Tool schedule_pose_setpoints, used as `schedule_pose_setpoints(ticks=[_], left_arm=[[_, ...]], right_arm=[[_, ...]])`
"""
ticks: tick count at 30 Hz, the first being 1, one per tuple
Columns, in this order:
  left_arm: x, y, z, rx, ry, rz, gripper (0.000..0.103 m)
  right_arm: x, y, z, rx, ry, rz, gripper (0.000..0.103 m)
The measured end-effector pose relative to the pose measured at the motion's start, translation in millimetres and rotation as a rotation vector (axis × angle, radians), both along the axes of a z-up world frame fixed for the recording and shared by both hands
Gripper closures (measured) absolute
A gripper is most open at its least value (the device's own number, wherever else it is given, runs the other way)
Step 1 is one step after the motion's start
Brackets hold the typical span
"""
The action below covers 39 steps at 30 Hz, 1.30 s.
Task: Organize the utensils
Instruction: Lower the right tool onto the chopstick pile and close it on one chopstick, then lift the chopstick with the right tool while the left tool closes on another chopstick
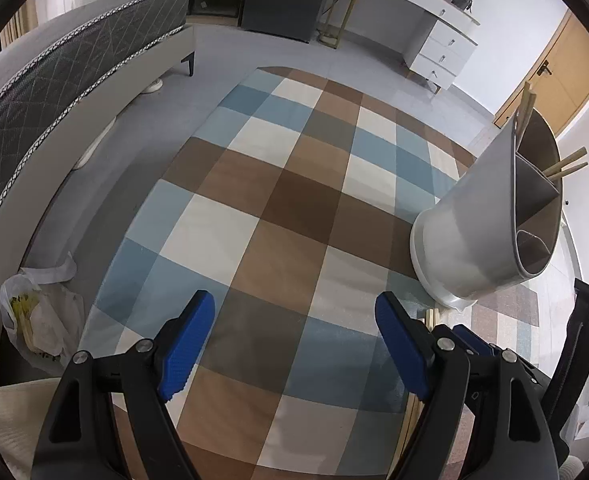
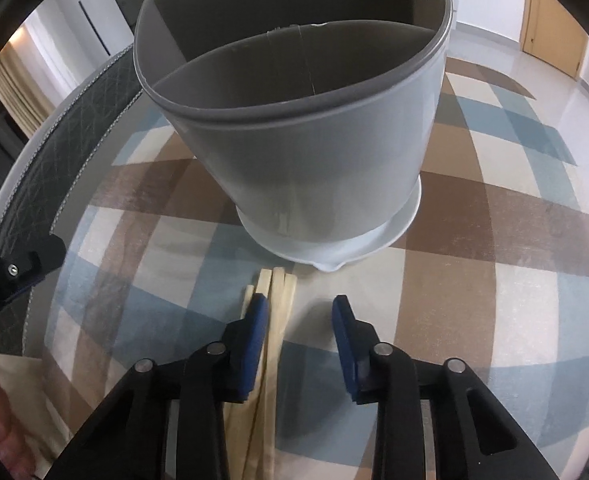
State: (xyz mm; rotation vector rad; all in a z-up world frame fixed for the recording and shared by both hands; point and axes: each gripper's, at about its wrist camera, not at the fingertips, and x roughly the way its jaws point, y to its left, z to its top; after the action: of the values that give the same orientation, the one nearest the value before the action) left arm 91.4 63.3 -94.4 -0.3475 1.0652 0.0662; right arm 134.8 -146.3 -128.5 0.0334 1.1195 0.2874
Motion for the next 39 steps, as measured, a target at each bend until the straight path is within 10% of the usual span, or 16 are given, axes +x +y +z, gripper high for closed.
schedule_pose_setpoints(ticks=[12,24,39], left_arm=[[-0.3,-1.9,-3.2,0.005,0.011,-0.014,0.024],[2.5,-33.8,-14.9,0.008,0.066,-0.136,0.024],[-13.8,-90.7,-45.0,0.082,0.193,-0.29,0.024]], right_arm=[[-2.7,5.1,-0.1,0.02,0.002,0.037,0.097],[-13.0,-33.0,30.6,0.152,-0.067,-0.038,0.098],[-49.1,-133.3,44.8,0.503,-0.036,-0.407,0.098]])
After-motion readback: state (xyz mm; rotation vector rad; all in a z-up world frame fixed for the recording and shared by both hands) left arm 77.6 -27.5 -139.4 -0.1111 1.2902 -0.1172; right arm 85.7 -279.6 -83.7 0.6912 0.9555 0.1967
